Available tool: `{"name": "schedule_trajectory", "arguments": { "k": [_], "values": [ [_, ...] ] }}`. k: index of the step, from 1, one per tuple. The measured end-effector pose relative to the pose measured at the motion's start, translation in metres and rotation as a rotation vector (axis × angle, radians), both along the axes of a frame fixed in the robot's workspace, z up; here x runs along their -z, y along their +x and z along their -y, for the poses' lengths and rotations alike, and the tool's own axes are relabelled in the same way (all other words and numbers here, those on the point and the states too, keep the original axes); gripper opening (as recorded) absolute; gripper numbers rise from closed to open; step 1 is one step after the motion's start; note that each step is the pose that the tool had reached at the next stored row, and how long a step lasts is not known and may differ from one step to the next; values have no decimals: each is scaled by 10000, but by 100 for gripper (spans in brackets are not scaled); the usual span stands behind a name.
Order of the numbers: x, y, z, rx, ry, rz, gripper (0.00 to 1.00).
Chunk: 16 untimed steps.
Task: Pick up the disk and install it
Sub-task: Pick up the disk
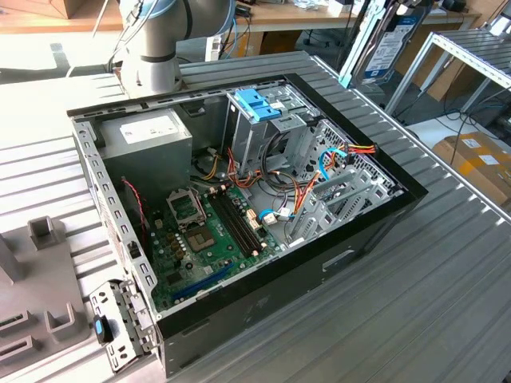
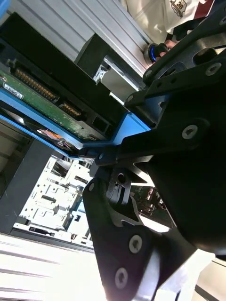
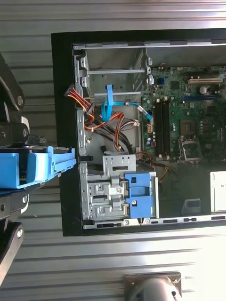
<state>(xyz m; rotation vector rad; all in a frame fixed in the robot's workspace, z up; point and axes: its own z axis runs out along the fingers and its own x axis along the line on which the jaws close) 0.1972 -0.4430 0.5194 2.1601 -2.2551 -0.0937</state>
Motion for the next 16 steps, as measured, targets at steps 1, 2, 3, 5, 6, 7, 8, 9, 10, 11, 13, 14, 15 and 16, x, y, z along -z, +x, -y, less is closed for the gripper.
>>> {"name": "schedule_trajectory", "arguments": {
  "k": [1,2,3,5,6,7,8,9,10,11,13,14,15,16],
  "values": [
    [0,0,21,0,1,0,37],
    [0,0,35,0,0,0,37],
    [0,0,46,0,0,0,37],
    [0,0,70,0,1,0,37],
    [0,0,93,-1,1,0,37],
    [0,-1,108,0,0,0,37],
    [0,-1,117,0,0,0,37],
    [0,-1,126,0,0,0,37],
    [0,-1,136,0,1,0,37],
    [0,0,145,0,1,0,37],
    [0,-1,164,0,0,0,37],
    [0,-1,176,0,1,0,37],
    [0,-1,185,0,1,0,37],
    [0,-1,203,0,1,0,37]
  ]
}}
